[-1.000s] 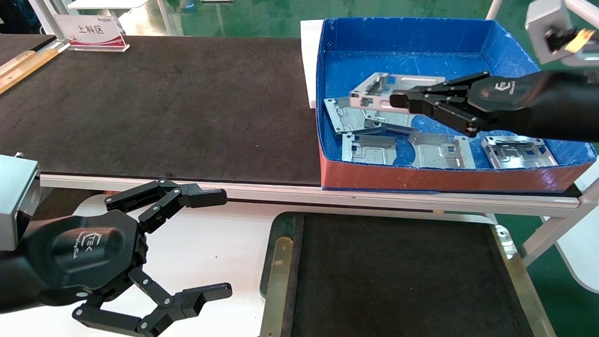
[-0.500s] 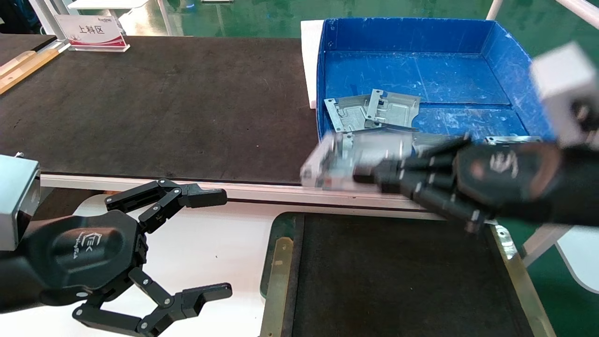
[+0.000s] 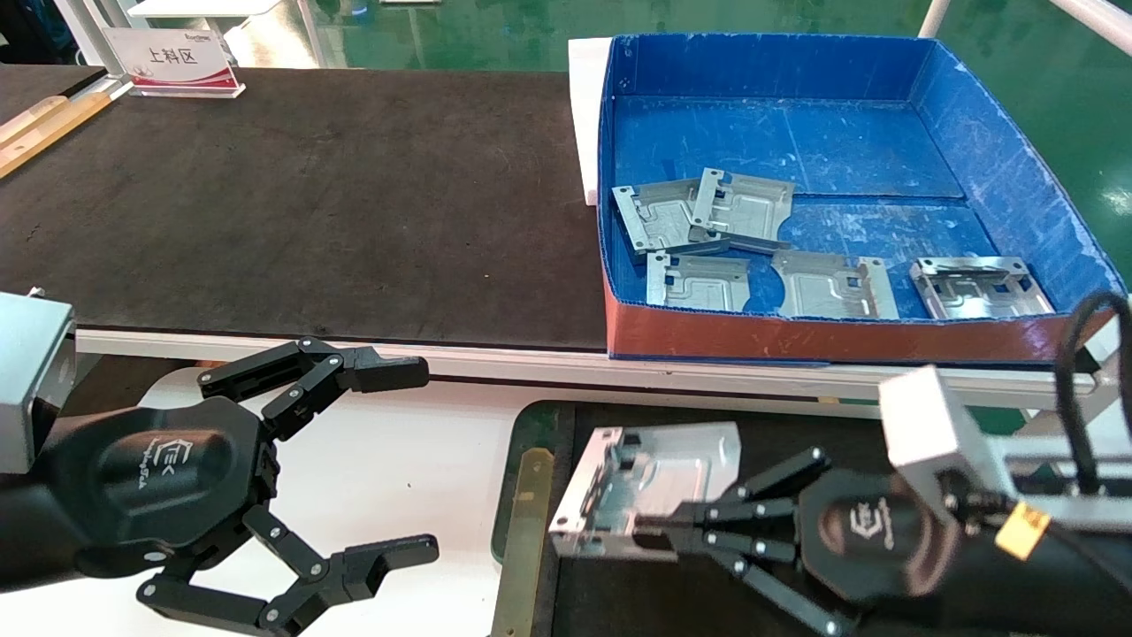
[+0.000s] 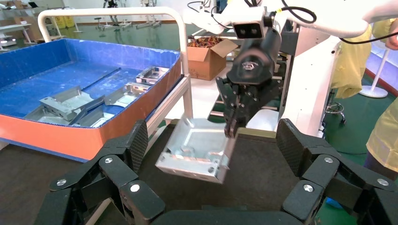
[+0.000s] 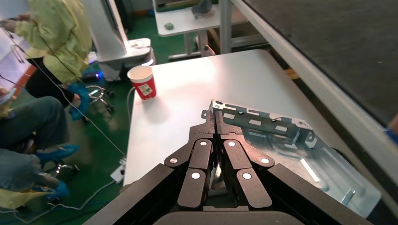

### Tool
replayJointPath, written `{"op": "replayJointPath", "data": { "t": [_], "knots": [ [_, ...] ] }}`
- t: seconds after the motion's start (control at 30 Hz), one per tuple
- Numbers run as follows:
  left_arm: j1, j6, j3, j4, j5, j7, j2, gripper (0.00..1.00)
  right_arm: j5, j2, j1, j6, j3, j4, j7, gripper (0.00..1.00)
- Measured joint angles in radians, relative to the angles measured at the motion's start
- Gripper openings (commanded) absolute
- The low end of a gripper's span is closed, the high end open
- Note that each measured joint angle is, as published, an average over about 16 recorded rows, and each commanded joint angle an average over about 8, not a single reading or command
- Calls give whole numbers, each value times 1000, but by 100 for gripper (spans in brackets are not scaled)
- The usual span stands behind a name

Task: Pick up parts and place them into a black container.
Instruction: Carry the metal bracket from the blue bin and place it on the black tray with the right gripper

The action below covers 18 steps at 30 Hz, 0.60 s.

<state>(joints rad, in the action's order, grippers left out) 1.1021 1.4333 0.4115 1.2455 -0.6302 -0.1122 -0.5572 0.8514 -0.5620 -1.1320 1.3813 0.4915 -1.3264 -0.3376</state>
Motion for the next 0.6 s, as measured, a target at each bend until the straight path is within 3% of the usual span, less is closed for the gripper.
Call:
{"op": "replayJointPath", "data": {
  "t": [0.6],
  "knots": [
    [0,0,0,0,0,0,0,100,104,-88,91,30,63,104,203,0]
  ]
}}
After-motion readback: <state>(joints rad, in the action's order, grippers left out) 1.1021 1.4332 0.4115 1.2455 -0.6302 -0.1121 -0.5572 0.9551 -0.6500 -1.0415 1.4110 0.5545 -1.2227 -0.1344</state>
